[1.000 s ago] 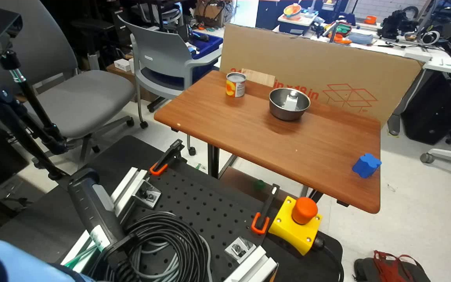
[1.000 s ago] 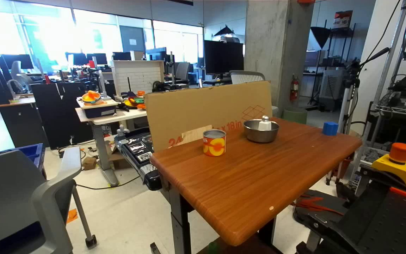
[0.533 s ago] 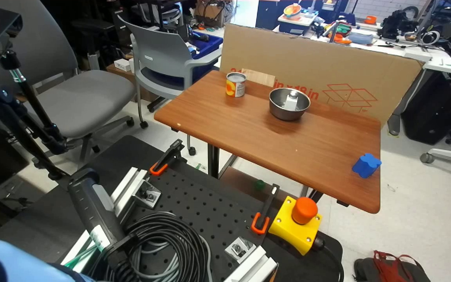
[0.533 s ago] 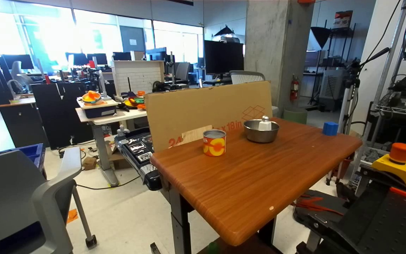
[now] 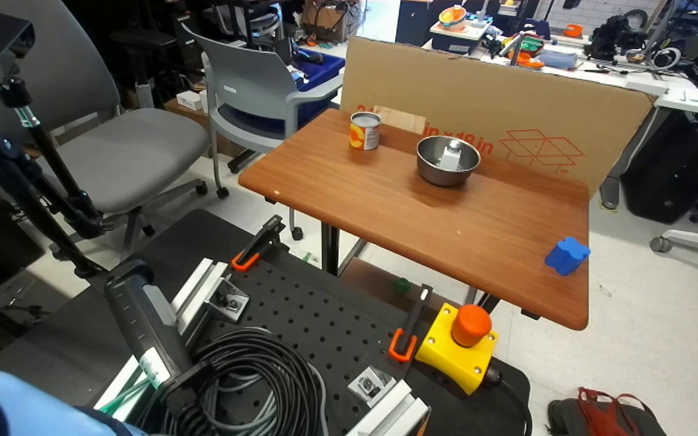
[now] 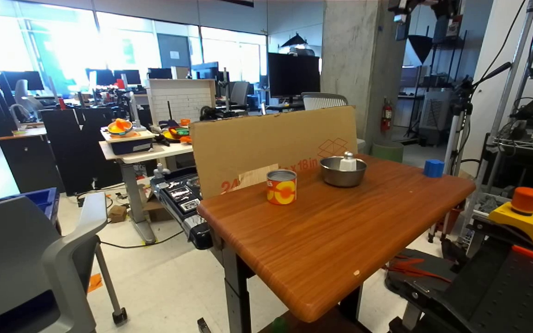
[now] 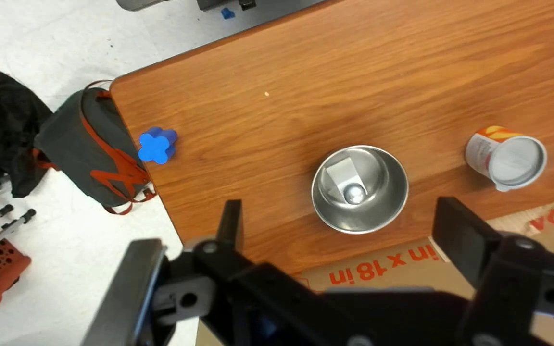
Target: Remove the bottle from the bowl and put it on the table
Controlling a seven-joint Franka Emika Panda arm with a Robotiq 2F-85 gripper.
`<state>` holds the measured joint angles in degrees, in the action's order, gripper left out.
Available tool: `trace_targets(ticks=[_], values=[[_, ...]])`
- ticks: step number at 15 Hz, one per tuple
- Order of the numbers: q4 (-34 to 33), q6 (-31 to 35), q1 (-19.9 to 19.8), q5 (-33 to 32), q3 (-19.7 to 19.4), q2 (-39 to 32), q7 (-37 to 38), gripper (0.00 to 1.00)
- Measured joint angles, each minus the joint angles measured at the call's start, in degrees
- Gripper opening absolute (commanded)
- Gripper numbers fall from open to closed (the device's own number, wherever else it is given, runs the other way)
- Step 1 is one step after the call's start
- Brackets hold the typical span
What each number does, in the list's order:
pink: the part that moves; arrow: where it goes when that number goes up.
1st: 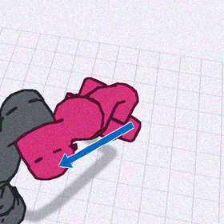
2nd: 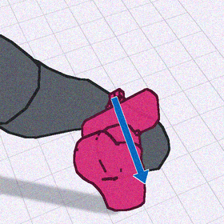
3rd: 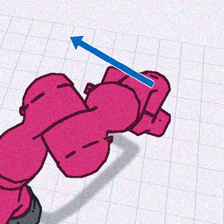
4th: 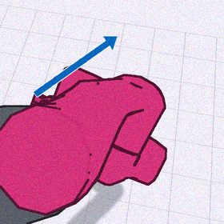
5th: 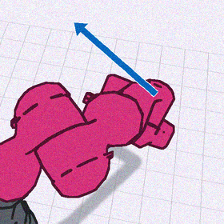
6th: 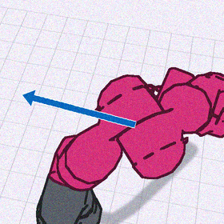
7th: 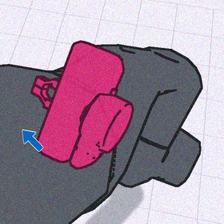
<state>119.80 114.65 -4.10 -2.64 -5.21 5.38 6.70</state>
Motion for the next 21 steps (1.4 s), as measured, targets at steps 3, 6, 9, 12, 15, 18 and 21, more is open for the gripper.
trace_targets(ticks=[3, 6, 9, 12, 15, 18, 21], values=[[-5.1, -1.0, 0.1, -2.5, 0.4, -8.7, 0.0, 1.00], [-10.7, -3.4, 0.6, -4.9, 0.7, -16.4, 0.0, 1.00], [-15.4, -6.0, 1.4, -5.8, 1.0, -22.4, -1.0, 1.00], [-18.9, -8.2, 2.1, -5.8, 1.6, -26.8, -3.5, 1.00], [-21.4, -8.5, 2.8, -6.6, 1.8, -30.3, -4.9, 1.00], [-24.0, -9.0, 3.3, -8.4, 1.8, -33.7, -5.1, 1.00], [-26.2, -9.0, 4.0, -9.4, 1.8, -36.9, -5.4, 1.00]])
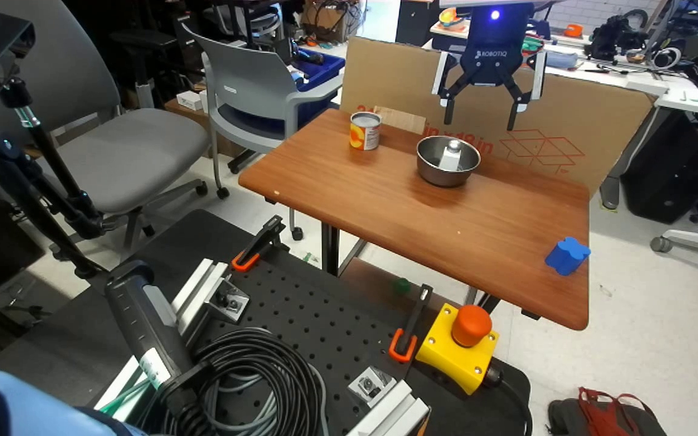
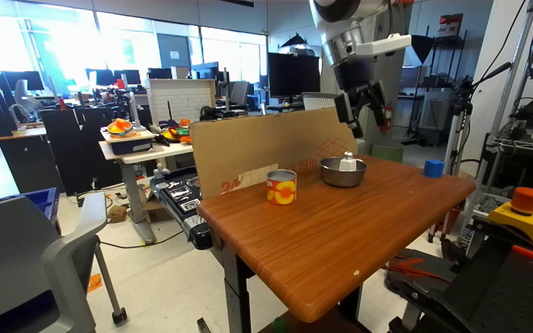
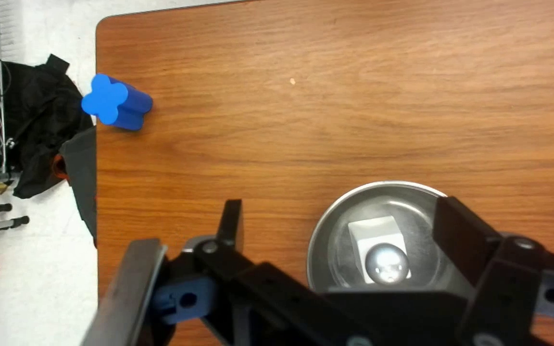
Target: Remove the bottle from the bowl and put it on the table
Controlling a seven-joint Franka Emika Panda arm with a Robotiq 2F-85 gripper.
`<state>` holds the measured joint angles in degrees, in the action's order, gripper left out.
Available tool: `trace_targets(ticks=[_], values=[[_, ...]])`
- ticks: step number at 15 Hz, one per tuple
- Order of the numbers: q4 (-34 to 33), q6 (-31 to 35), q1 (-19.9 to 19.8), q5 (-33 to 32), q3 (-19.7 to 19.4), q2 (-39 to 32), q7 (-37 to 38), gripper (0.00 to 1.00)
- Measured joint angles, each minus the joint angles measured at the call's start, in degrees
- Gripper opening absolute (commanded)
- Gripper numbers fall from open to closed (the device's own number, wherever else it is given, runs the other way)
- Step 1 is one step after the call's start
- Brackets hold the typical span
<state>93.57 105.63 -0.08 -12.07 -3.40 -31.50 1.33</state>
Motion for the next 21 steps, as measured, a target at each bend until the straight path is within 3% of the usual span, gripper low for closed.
trace_targets(ticks=[7, 8, 10, 18, 21], values=[[-4.1, -0.1, 0.8, 0.0, 0.9, -5.2, -1.0, 1.00], [-4.7, -0.3, 0.8, 0.0, 0.9, -5.8, -1.0, 0.75], [-6.3, -1.4, 0.9, 0.0, 1.0, -7.2, -1.2, 0.65], [-15.5, -8.4, 1.7, 0.0, 1.1, -14.3, -1.3, 0.03], [-18.7, -10.1, 2.0, -0.1, 0.9, -16.1, -1.2, 0.06]])
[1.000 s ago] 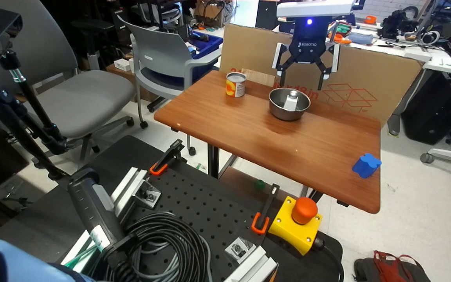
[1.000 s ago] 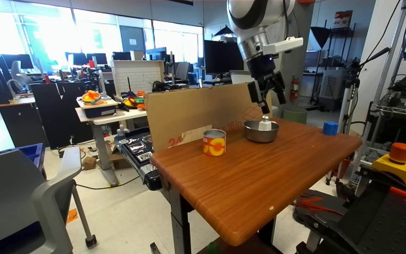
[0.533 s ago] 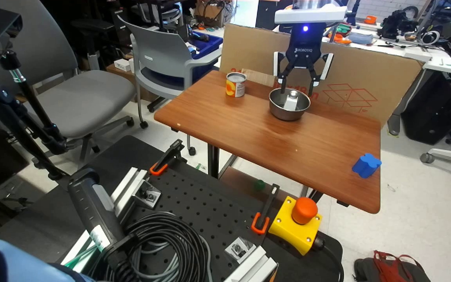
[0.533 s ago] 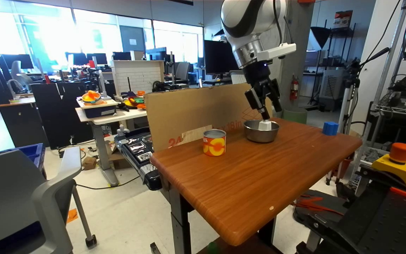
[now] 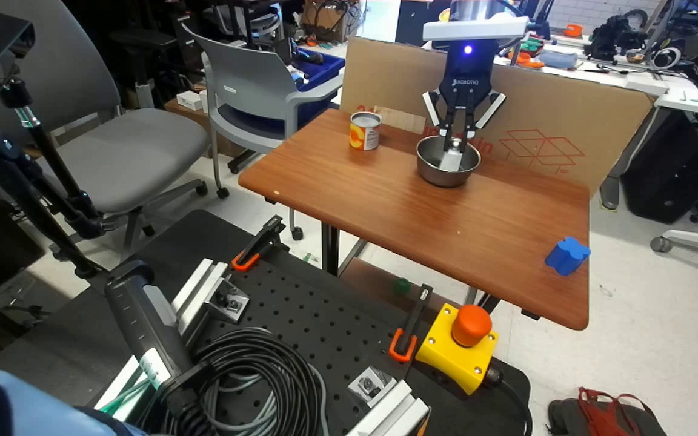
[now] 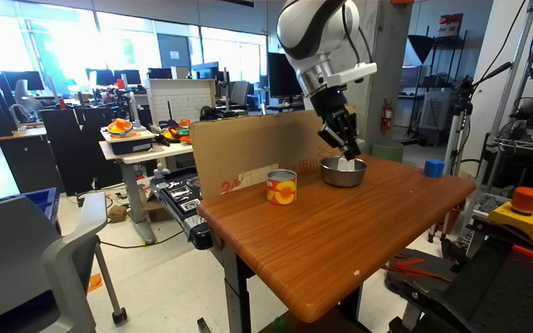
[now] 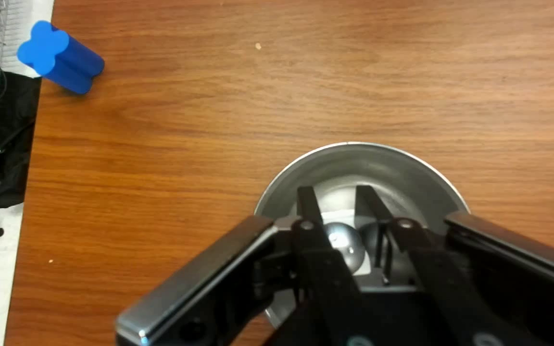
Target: Remove the bottle from the bowl and put it on the table
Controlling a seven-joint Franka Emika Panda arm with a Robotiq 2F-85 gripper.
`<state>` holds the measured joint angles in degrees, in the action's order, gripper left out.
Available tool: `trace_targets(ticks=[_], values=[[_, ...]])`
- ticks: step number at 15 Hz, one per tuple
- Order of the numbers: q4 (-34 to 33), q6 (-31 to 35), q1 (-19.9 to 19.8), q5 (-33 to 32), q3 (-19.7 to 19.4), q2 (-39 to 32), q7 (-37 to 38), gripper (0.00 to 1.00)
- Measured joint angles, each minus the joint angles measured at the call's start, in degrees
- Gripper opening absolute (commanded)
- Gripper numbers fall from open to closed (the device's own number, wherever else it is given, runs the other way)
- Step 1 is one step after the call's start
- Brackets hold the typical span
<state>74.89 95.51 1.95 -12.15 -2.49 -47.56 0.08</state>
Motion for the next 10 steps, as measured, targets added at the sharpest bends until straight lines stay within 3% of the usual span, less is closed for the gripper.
trace_targets(ticks=[6, 10], values=[[-3.2, 0.0, 0.4, -1.4, -0.2, -0.3, -0.2, 0.06], [-2.0, -1.5, 0.6, -2.3, -0.2, 4.9, -1.6, 0.06]])
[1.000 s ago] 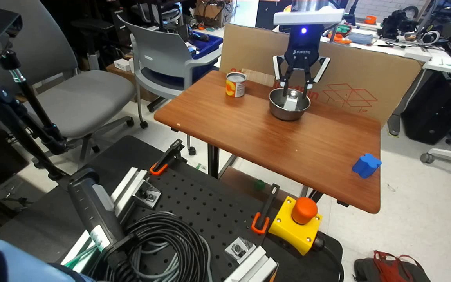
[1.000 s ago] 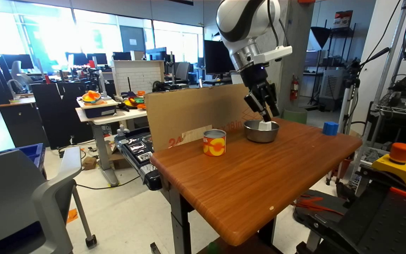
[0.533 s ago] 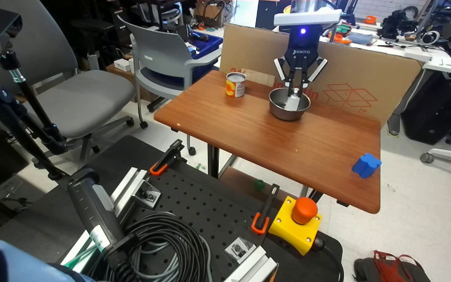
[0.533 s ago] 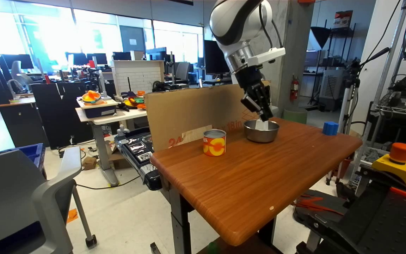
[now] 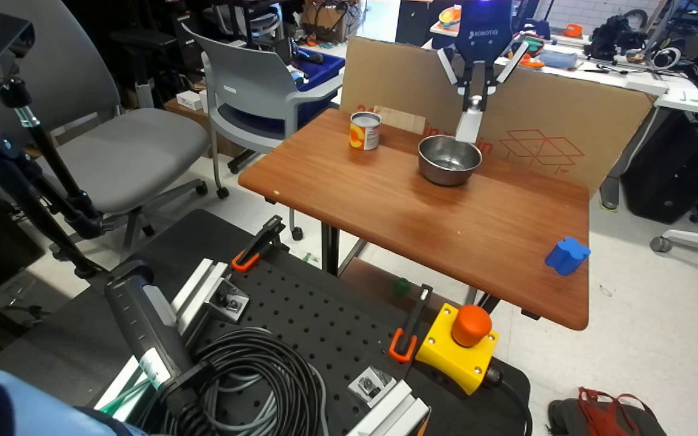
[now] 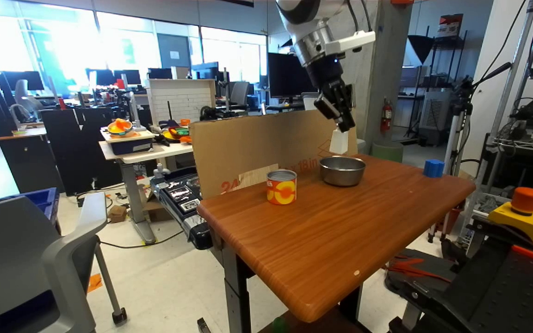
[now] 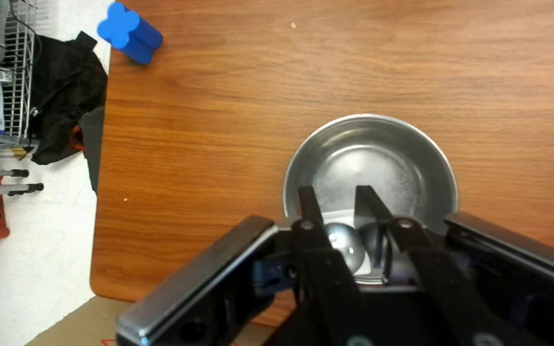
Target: Remove the bottle from the bowl and put it on the table
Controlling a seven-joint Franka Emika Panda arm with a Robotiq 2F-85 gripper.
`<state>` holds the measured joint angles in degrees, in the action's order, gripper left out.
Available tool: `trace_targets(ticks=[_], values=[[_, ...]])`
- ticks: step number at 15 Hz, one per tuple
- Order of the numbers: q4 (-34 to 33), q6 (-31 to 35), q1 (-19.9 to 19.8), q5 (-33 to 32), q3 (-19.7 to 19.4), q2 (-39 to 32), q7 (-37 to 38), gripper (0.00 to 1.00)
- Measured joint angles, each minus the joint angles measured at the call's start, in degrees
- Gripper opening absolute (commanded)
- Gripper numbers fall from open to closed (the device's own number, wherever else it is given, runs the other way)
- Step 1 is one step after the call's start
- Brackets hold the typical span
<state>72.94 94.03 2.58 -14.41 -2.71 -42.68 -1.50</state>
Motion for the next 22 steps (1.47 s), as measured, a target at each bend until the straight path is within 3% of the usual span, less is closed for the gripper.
trace_targets(ticks=[6, 10, 17, 22], values=[[7.9, -11.9, -1.7, -0.4, -0.3, 10.9, -6.5, 0.06], [14.8, -12.0, -3.6, -0.4, -0.3, 13.5, -7.5, 0.06], [27.9, 5.4, -4.8, -0.3, -0.7, 13.3, 1.4, 0.06], [33.2, 13.5, -4.8, -0.4, -1.5, 12.6, 7.6, 0.06]])
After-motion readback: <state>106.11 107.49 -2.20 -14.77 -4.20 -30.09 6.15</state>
